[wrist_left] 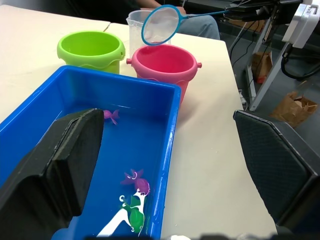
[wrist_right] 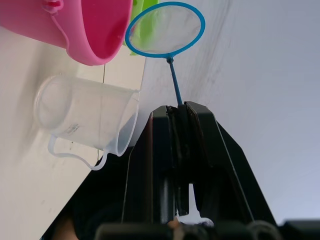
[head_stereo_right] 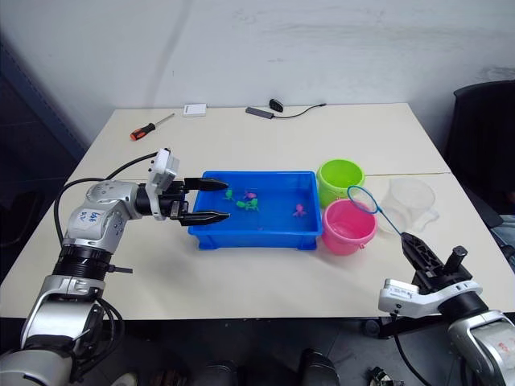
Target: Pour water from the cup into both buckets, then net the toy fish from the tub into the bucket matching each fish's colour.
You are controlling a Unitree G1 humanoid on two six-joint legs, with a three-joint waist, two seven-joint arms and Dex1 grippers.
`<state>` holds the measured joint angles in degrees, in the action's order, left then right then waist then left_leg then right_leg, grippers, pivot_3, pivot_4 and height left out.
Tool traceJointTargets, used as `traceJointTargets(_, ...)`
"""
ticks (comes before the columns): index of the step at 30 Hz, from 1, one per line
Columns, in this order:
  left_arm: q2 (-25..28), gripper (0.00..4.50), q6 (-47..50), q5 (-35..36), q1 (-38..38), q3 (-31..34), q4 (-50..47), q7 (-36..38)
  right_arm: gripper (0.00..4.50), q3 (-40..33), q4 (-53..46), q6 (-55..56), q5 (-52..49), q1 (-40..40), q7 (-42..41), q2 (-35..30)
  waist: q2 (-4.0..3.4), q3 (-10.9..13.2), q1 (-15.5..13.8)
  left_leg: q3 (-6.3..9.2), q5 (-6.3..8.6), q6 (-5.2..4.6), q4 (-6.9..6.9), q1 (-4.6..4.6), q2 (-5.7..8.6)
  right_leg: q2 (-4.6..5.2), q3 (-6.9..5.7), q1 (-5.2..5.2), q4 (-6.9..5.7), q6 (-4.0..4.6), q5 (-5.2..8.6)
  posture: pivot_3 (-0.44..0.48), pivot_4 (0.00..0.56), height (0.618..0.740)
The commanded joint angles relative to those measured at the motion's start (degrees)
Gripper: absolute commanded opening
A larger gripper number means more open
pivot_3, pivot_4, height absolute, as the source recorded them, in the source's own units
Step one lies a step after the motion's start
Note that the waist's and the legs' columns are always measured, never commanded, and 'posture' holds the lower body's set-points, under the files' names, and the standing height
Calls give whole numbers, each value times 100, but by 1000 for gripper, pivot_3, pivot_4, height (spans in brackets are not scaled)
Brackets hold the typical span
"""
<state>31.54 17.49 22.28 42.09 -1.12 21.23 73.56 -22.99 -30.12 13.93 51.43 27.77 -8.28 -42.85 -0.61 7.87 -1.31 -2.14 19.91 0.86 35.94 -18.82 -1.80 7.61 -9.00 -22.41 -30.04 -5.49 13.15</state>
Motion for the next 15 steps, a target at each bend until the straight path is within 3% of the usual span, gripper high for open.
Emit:
traceJointTargets(1,28,4482,-55,59,9,127,-114,-14,0,-161,-284,-10,-965,-301,-490,-58,0,0,7,0,1,-3,1,0,0,0,1,0,-1,0,0,0,150,740)
traceJointTargets(8,120,4482,-28,76,-91,285,-156,-171,0,136,-1157,-2402,-4020,-1821,-2584,89,6,4,17,4,5,-15,12,12,-3,-2,4,5,-49,4,-2,0,150,740)
traceJointTargets(15,161,4482,18,124,-344,412,-456,-376,0,189,-1178,-7455,-6851,-4311,-3505,99,-6,-2,1,6,9,-22,17,18,-4,3,5,4,-61,13,-1,0,150,740)
